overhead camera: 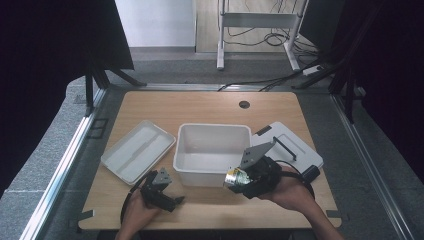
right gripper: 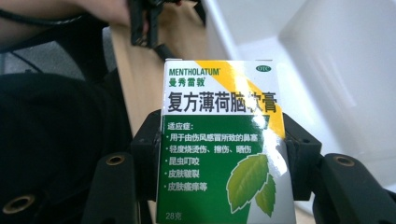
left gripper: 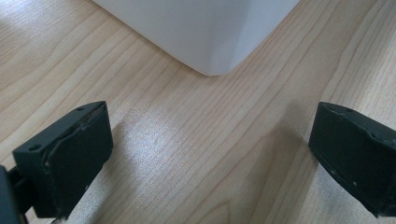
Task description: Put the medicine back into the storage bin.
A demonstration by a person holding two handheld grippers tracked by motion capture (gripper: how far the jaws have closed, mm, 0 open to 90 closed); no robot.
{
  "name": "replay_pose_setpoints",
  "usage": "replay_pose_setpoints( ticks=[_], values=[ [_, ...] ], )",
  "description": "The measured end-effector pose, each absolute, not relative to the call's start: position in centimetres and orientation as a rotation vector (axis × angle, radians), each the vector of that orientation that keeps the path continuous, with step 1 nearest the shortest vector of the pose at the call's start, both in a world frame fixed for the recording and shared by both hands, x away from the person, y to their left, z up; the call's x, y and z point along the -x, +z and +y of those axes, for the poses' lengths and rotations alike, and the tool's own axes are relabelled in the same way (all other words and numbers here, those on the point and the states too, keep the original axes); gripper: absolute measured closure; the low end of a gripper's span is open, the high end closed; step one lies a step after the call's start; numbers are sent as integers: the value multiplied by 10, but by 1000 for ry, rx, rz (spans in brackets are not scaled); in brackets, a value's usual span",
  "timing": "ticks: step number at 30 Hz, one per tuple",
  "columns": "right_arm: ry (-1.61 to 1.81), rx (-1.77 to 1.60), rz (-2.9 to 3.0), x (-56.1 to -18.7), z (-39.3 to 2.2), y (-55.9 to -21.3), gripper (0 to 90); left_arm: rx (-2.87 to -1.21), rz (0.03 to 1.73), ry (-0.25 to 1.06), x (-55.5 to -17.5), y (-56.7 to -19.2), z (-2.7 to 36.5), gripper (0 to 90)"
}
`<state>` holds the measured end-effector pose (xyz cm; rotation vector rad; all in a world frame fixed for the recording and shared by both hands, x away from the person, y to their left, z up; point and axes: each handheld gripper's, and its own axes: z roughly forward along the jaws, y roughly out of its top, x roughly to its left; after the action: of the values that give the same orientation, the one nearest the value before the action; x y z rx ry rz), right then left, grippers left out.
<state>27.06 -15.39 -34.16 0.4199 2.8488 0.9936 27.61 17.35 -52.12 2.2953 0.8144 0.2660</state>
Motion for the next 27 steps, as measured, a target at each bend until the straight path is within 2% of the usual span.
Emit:
replay_pose_setpoints(
  ticks=[12,27],
  values=[
    [954,-510,2767,-316,-142,-332,447,-2292,817,266,-276,-521,173,0],
    [853,-608,2706,-362,-125,-366,447,-2295,812,267,-276,-521,174,0]
  ],
)
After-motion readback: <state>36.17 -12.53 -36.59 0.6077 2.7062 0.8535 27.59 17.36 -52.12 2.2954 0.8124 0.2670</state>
